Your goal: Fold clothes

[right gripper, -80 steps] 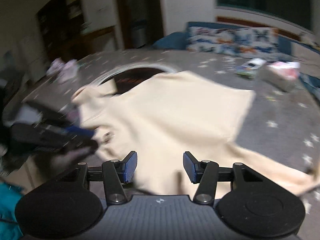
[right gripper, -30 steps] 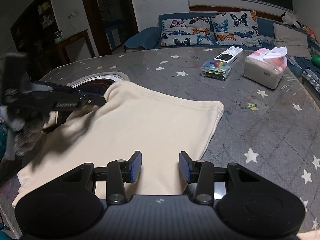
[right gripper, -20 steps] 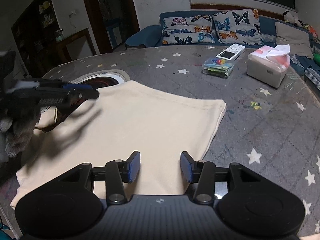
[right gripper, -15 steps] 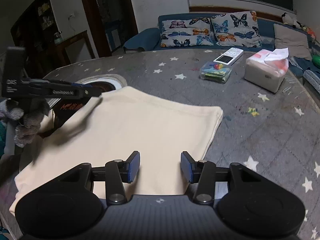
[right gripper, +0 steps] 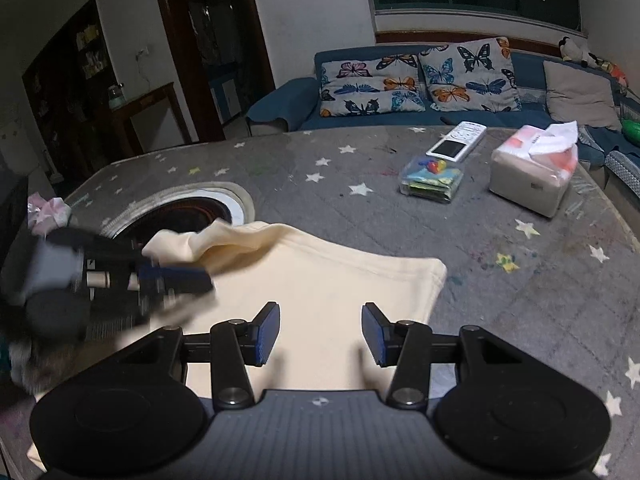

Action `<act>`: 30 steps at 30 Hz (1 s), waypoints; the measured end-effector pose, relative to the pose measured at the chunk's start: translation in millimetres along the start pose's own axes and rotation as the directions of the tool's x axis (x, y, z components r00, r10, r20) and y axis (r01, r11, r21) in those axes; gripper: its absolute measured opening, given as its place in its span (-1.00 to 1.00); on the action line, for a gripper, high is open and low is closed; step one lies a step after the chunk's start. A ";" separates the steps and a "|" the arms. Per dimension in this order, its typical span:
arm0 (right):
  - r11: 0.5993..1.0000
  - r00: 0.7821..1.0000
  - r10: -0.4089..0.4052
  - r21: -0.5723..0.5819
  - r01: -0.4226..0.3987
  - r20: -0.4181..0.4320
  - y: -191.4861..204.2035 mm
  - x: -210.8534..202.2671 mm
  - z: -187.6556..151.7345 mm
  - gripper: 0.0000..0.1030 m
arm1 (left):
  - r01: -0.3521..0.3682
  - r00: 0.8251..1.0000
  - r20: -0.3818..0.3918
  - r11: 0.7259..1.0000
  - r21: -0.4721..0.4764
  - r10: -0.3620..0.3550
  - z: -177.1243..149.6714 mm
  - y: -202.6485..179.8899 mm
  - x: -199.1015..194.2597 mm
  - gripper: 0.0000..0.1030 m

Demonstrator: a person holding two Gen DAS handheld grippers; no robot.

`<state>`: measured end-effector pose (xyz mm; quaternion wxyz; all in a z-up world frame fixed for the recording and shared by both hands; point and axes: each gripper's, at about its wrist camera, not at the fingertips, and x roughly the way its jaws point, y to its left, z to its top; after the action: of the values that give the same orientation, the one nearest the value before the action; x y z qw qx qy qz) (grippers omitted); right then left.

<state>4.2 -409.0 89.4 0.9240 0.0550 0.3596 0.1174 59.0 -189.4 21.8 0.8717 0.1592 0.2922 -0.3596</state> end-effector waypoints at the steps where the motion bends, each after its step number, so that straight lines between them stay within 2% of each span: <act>1: 1.000 1.000 0.004 -0.001 -0.004 0.000 1.0 0.9 0.0 -0.11 | 0.000 1.000 -0.001 1.000 0.013 0.000 -1.2 -3.8 -1.4 -0.80; 5: 1.000 1.000 0.008 0.001 -0.008 -0.005 2.4 4.1 -0.9 -0.11 | -0.059 0.995 0.076 0.996 -0.064 0.064 5.4 11.9 -17.5 -0.77; 7: 1.000 1.000 0.002 0.011 -0.002 -0.008 0.0 5.0 -2.0 -0.11 | -0.127 0.987 0.078 0.984 -0.127 0.137 10.3 27.2 -18.5 -0.73; 9: 1.000 1.000 -0.003 0.019 0.004 -0.008 -1.7 5.3 -2.6 -0.11 | -0.192 0.978 0.040 0.959 -0.208 0.204 16.7 48.7 -11.3 -0.73; 11: 1.000 1.000 -0.003 0.026 0.003 -0.008 -2.5 5.6 -3.2 -0.11 | -0.196 0.979 -0.006 0.943 -0.271 0.201 20.0 68.2 2.4 -0.72; 13: 1.000 1.000 0.000 0.027 0.000 -0.009 -2.2 5.8 -3.9 -0.11 | -0.201 0.979 -0.051 0.922 -0.330 0.195 23.0 87.4 16.0 -0.49; 14: 1.000 1.000 0.002 0.025 -0.002 -0.010 -1.5 6.0 -4.4 -0.11 | -0.199 0.980 -0.058 0.921 -0.334 0.190 22.5 91.8 20.2 -0.26; 15: 1.000 1.000 0.003 0.024 -0.003 -0.012 -1.2 6.2 -4.7 -0.11 | -0.210 0.978 -0.060 0.922 -0.325 0.202 22.3 91.8 24.5 -0.19; 17: 1.000 1.000 0.003 0.022 -0.002 -0.015 -1.3 6.8 -4.6 -0.11 | -0.192 0.981 -0.067 0.935 -0.300 0.180 21.5 89.0 31.8 -0.18; 19: 1.000 1.000 0.001 0.021 0.000 -0.018 -1.6 7.4 -4.2 -0.11 | -0.172 0.985 -0.061 0.944 -0.281 0.161 20.4 84.4 32.7 -0.25; 20: 1.000 1.000 -0.001 0.021 0.001 -0.016 -1.9 7.4 -3.6 -0.11 | -0.161 0.987 -0.053 0.948 -0.275 0.153 19.7 81.3 30.4 -0.49; 21: 1.000 1.000 -0.002 0.021 0.002 -0.014 -2.1 7.1 -3.0 -0.11 | -0.151 0.989 -0.044 0.951 -0.269 0.144 19.0 78.1 28.1 -0.83; 25: 1.000 1.000 0.000 0.019 0.000 0.006 -1.8 3.6 1.0 -0.11 | -0.108 0.994 -0.009 0.965 -0.241 0.110 16.3 65.1 18.7 -0.94; 27: 1.000 1.000 0.006 0.016 -0.006 0.015 -0.2 3.5 4.1 -0.11 | -0.083 0.995 0.033 0.983 -0.163 0.090 13.5 43.8 8.9 -0.94; 30: 1.000 1.000 0.019 0.011 -0.020 0.021 4.6 7.5 9.6 -0.11 | -0.040 0.998 0.052 0.998 -0.054 0.043 3.5 13.9 0.4 -0.94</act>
<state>15.2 -402.7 92.4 0.9262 0.0648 0.3502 0.1238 70.7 -181.7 25.2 0.8904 0.1325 0.2749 -0.3376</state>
